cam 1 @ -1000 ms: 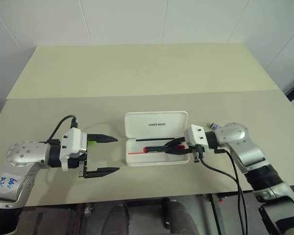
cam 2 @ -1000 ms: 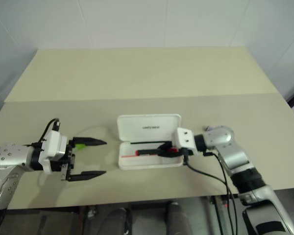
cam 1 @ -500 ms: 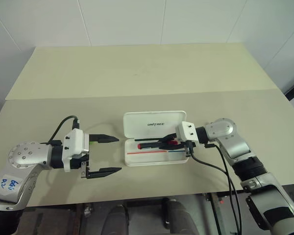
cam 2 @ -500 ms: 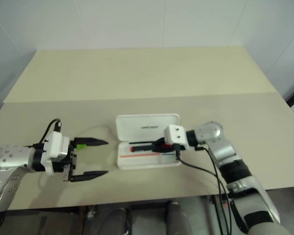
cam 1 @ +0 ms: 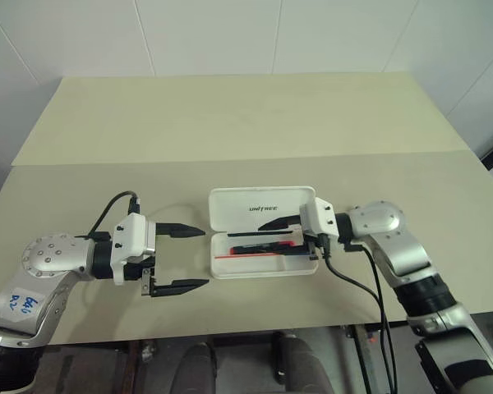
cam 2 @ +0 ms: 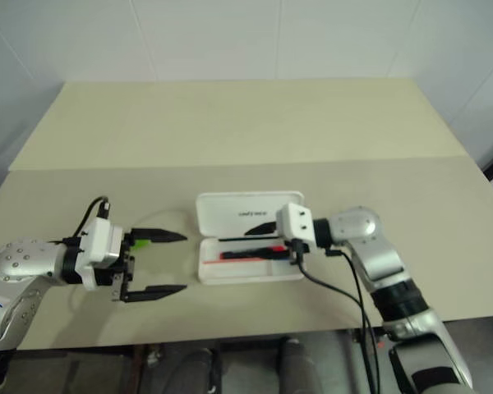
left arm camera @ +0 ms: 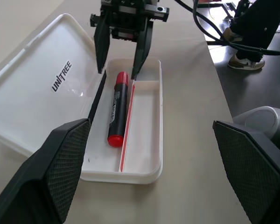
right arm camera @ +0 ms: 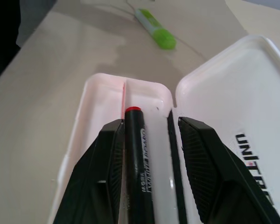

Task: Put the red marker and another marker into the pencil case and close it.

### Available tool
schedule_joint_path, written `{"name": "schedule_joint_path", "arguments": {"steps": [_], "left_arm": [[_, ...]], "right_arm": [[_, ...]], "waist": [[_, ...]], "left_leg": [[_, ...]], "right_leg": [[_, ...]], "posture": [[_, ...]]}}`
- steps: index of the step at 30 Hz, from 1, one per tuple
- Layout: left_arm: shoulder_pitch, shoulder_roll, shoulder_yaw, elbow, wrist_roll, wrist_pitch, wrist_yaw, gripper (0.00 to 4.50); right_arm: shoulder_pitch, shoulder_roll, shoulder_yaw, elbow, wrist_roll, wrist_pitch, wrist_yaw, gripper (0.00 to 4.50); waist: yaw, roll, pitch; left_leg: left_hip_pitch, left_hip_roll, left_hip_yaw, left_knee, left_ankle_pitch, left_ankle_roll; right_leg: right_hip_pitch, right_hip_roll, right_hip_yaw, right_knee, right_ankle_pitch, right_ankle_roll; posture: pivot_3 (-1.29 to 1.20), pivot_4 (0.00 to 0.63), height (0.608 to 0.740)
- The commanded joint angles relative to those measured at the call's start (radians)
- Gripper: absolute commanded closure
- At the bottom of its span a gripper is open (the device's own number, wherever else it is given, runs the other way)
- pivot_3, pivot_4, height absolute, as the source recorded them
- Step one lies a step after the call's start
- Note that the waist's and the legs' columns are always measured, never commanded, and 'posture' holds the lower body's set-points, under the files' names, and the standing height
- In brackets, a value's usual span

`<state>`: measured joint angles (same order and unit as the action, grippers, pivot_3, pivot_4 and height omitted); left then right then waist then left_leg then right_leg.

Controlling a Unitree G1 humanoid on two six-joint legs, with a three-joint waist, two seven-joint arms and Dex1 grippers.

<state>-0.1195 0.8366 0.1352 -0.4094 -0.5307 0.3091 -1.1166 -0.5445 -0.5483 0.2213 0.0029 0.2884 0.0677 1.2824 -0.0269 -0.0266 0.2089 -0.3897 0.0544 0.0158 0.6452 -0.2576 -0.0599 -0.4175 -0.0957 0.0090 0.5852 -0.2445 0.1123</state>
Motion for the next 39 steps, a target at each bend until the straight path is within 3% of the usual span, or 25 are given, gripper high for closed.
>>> {"name": "schedule_joint_path", "arguments": {"steps": [1,2,7,9,10,17,27,33,39], "left_arm": [[-0.011,-0.001,0.002,-0.006,-0.011,-0.007,-0.006,0.0],[-0.009,-0.001,0.004,-0.008,-0.013,-0.006,-0.005,0.0],[0.021,-0.011,0.04,-0.014,-0.033,0.009,0.019,0.0],[0.039,-0.007,0.065,-0.011,-0.038,0.012,0.024,0.0],[0.048,-0.006,0.079,-0.007,-0.04,0.011,0.026,0.0],[0.071,-0.01,0.158,0.044,-0.037,0.003,0.054,0.0],[0.204,0.007,0.381,0.196,0.0,-0.054,0.069,0.0],[0.259,0.054,0.408,0.32,0.048,-0.131,-0.002,0.0],[0.204,0.099,0.382,0.514,0.105,-0.215,-0.043,0.0]], "right_arm": [[0.031,-0.04,-0.089,-0.147,0.098,0.104,-0.037,2.55],[0.064,-0.063,-0.117,-0.197,0.124,0.133,-0.048,2.55],[0.253,-0.187,-0.282,-0.439,0.265,0.295,-0.115,0.99],[0.29,-0.223,-0.334,-0.482,0.296,0.316,-0.125,0.12],[0.305,-0.242,-0.357,-0.492,0.313,0.333,-0.127,0.02],[0.352,-0.303,-0.386,-0.435,0.266,0.263,-0.095,0.02],[0.317,-0.259,-0.334,-0.385,0.228,0.214,-0.131,0.02],[0.308,-0.242,-0.32,-0.393,0.224,0.219,-0.156,0.02],[0.321,-0.229,-0.318,-0.426,0.229,0.233,-0.195,0.02]], "waist": [[0.0,0.0,0.0],[0.0,0.0,0.0],[0.006,0.0,0.0],[-0.001,0.0,0.0],[-0.005,0.0,0.0],[-0.002,-0.001,0.0],[-0.001,-0.001,0.0],[0.0,-0.001,0.0],[-0.001,-0.001,0.0]], "left_leg": [[0.0,0.0,0.0,0.0,0.0,0.0],[0.0,0.0,0.0,0.0,0.0,0.0],[0.0,0.0,0.0,-0.001,-0.001,-0.002],[0.0,0.0,0.0,0.0,-0.002,-0.002],[0.0,0.001,0.0,0.0,-0.002,-0.002],[0.0,0.003,0.001,0.0,-0.002,-0.002],[-0.001,0.005,0.003,-0.002,-0.005,-0.003],[-0.003,0.006,0.004,-0.002,-0.005,-0.004],[-0.003,0.007,0.005,-0.002,-0.006,-0.005]], "right_leg": [[0.0,0.0,0.0,0.0,0.0,0.0],[0.0,0.0,0.0,0.0,0.0,0.0],[0.0,0.0,-0.001,0.0,-0.003,-0.001],[0.0,0.0,0.0,-0.001,-0.003,-0.001],[0.0,0.0,0.0,-0.002,-0.003,-0.001],[0.0,0.002,0.0,-0.004,-0.003,-0.002],[-0.003,0.003,0.0,-0.003,-0.006,-0.005],[-0.007,0.004,0.0,0.0,-0.007,-0.006],[-0.008,0.004,0.0,-0.001,-0.007,-0.006]], "posture": [[0.0,0.15,0.74],[0.0,0.15,0.74],[0.0,0.15,0.74],[0.0,0.15,0.74],[0.0,0.15,0.74],[0.0,0.15,0.74],[0.0,0.15,0.74],[0.0,0.15,0.74],[0.0,0.15,0.74]]}}
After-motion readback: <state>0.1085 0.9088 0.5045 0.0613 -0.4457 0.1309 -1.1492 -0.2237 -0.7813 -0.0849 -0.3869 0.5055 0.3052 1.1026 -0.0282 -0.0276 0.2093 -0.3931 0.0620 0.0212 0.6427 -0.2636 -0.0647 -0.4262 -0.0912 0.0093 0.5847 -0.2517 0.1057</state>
